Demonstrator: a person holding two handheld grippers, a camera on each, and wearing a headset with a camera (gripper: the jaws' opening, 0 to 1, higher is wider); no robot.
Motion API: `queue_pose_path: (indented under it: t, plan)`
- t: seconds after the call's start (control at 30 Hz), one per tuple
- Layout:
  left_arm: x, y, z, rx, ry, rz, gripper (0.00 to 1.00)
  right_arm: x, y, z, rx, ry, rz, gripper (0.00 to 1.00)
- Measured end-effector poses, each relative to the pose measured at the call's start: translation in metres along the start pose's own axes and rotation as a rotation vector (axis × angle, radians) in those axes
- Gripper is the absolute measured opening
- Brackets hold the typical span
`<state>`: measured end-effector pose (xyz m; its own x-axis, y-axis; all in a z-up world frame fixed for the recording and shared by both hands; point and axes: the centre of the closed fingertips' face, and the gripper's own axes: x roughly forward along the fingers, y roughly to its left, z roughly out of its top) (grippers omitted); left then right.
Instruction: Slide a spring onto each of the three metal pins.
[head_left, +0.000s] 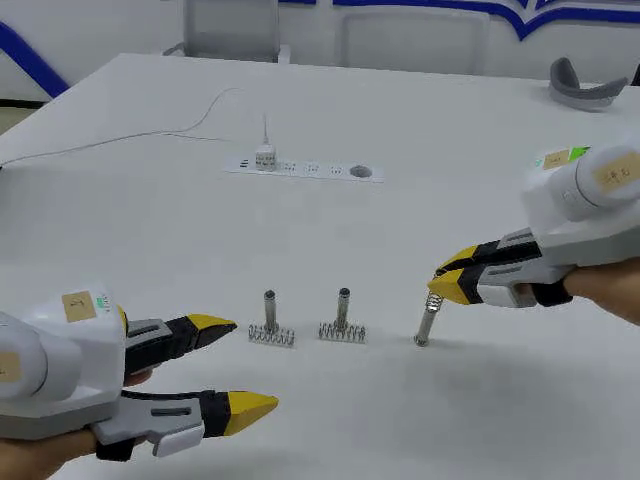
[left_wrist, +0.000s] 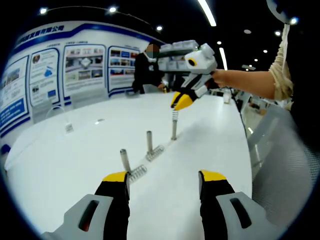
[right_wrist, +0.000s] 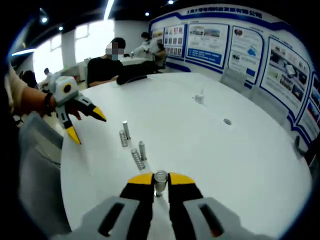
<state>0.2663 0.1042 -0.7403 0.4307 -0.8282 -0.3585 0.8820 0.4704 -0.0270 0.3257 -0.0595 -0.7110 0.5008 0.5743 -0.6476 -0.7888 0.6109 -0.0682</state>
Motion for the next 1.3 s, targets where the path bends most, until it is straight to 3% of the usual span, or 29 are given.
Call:
queue_pose_path:
  t: [1.3]
  plan:
    - [-0.001,-0.004,0.001,0.002,0.009,-0.002,0.55,0.036,-0.01,-0.035,0.041,0.031,-0.023,0.12]
